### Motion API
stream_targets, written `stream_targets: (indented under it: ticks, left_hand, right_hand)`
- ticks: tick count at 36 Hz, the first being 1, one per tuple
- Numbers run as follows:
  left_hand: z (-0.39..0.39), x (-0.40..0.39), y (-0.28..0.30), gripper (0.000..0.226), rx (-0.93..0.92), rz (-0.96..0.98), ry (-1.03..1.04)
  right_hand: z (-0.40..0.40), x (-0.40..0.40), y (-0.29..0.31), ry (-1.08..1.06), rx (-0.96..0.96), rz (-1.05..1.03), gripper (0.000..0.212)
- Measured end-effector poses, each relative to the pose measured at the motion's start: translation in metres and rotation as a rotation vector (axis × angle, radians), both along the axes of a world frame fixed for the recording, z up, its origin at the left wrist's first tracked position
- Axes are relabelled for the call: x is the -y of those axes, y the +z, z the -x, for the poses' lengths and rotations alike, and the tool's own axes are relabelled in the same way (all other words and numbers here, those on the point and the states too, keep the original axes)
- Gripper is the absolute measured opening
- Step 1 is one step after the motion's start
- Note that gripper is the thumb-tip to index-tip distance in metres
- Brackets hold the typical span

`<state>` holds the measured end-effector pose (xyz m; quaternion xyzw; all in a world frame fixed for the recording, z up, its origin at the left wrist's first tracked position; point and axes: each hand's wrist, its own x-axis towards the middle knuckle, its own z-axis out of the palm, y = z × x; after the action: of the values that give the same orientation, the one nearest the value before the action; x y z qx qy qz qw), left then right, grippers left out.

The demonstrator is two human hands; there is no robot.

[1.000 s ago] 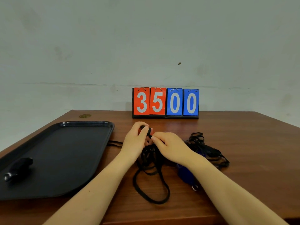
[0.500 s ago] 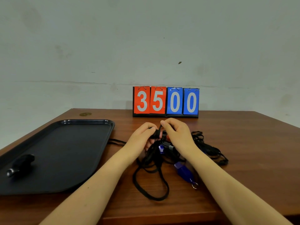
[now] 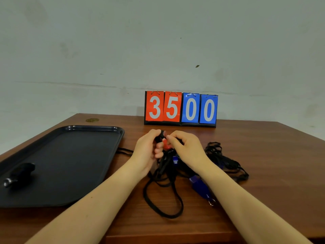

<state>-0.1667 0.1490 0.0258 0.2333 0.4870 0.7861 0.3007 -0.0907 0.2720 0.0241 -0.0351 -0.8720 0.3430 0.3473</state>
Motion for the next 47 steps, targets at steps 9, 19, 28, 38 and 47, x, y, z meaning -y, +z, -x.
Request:
stream_targets:
  ticks: [9,19,28,38,47]
  left_hand:
    - [0.003,-0.001,0.0,0.021,0.095,0.089,0.007]
    - [0.003,0.003,0.004,0.019,0.261,-0.08,-0.076]
    - [0.003,-0.007,0.001,0.017,0.048,0.194,0.141]
    - [0.005,-0.007,-0.002,0.013,-0.339,0.268,0.154]
    - [0.003,-0.002,-0.002,0.023,-0.107,0.104,0.06]
  right_hand:
    - [-0.004,-0.001,-0.002,-0.014,0.108,-0.353,0.017]
    - [-0.003,0.0,-0.001,0.003,0.089,-0.277,0.025]
    - [-0.007,-0.004,0.003,-0.083,0.079,-0.399,0.014]
    - [-0.006,-0.006,0.002,-0.113,0.014,-0.333,0.01]
    - [-0.007,-0.006,0.002,-0.043,0.055,-0.348,0.014]
